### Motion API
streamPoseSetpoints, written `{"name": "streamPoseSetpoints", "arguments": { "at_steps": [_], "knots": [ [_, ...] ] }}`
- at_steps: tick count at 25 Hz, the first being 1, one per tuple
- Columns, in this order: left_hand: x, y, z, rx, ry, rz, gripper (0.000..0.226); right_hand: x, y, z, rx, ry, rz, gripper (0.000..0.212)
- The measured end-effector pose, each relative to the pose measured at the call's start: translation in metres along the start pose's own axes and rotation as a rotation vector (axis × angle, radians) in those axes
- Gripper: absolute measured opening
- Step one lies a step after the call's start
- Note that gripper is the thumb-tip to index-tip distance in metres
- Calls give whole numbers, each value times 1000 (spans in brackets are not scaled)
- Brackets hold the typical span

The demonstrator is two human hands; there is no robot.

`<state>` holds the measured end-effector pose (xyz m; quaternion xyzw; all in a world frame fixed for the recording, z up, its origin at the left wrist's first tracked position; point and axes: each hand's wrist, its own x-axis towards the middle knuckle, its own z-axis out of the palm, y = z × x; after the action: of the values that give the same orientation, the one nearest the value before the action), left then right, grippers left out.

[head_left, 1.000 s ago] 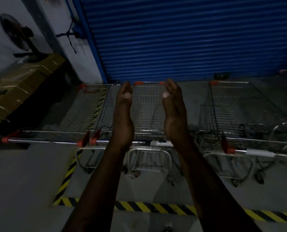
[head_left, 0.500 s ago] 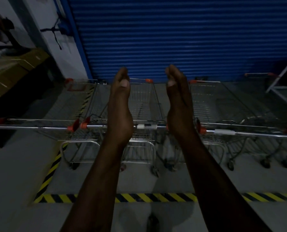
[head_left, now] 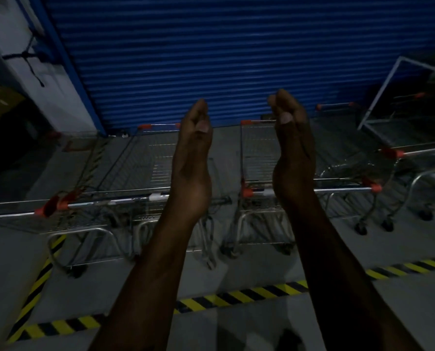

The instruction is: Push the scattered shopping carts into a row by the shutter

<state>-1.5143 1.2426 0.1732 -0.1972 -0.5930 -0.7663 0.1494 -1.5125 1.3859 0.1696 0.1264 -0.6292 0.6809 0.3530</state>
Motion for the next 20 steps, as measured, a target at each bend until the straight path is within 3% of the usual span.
{"name": "streamPoseSetpoints", "arguments": {
  "at_steps": [4,11,16,20],
  "knots": [
    [17,-30,87,46,-33,-9,54,45,16,-79,17,-39,5,52],
    [45,-88,233,83,-77,-3,63,117,48,-223,-16,43,31,34],
    [54,-138,280,163,-73,-84,58,132,85,-277,-71,66,73,36],
    [48,-217,271,476,-163,-220,37,121,171,-304,-345,-46,297,40]
  ]
}}
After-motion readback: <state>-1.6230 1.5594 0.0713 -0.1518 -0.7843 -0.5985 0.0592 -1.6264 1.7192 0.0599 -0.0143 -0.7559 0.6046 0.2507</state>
